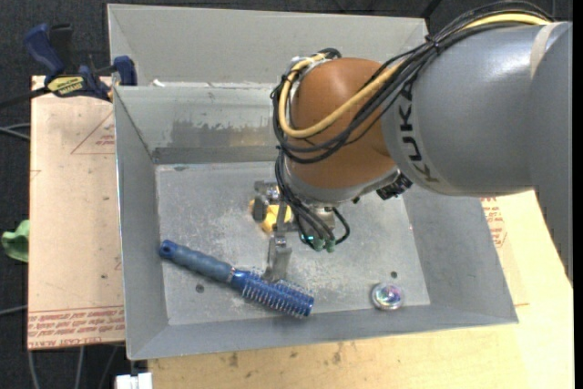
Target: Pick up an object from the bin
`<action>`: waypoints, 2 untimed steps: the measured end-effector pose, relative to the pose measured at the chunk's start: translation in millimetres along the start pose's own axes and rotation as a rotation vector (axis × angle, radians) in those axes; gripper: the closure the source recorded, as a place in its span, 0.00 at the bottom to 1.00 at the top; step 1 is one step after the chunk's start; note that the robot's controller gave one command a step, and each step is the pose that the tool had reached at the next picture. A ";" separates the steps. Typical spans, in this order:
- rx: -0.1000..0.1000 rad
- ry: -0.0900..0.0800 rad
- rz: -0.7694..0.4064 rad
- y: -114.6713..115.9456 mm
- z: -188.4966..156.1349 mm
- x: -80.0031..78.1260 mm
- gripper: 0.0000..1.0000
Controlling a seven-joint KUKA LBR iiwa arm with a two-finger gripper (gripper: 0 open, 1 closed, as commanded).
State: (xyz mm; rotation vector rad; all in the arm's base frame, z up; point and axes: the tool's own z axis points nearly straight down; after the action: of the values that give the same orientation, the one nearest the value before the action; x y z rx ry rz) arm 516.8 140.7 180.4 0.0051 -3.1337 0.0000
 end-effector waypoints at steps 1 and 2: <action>0.000 0.000 -0.039 -10.3 114.9 13.5 0.00; 0.000 -0.006 -0.037 -10.7 111.6 11.5 1.00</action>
Offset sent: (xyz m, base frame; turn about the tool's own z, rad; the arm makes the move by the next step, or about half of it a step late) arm -0.0120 -0.0108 -0.1104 -0.0388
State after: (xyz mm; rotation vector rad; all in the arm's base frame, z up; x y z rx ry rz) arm 504.5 130.0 68.9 0.0635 -3.1390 -0.0009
